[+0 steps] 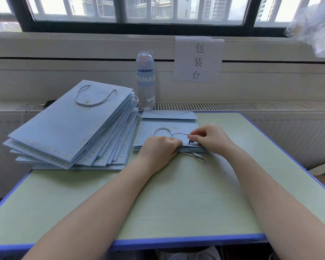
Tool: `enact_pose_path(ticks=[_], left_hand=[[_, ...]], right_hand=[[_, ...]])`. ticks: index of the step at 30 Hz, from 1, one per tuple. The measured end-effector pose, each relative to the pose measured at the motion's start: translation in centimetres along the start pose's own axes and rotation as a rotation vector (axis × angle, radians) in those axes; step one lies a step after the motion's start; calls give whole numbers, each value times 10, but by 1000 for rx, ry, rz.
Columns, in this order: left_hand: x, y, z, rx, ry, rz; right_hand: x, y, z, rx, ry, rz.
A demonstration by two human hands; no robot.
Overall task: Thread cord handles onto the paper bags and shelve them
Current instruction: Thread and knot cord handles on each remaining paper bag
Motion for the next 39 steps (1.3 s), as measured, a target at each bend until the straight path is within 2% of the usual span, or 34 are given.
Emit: enact_pose_path(ticks=[4, 9, 15, 22, 26, 32, 36, 39], left_hand=[[1, 3, 0, 137, -22, -33], [-1, 7, 1, 249, 59, -18], [-16, 15, 0, 350, 235, 124], [-20, 20, 1, 355, 294, 119], [-21, 21, 1, 349, 298, 149], [-20, 20, 1, 333, 307, 158], [-19, 24, -3, 431, 208, 201], [-18, 22, -4, 465, 167, 117]], right_hand=[[-1, -4, 1, -9, 4, 33], [-4, -1, 3, -24, -25, 62], [-17, 11, 7, 75, 62, -155], [-19, 8, 9, -10, 278, 80], [-25, 9, 10, 29, 378, 178], [-30, 4, 10, 33, 390, 251], [-31, -3, 8, 95, 350, 295], [-33, -6, 8, 166, 315, 289]])
Point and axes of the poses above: each hand's wrist, its own z-axis away from the middle knuckle, its own y-axis out of the back of the hand, x = y × z, the point moved 3 cm from there along -z, towards the middle knuckle, and after that the axes turned 13 degrees about -z, right-handed, at the moved point
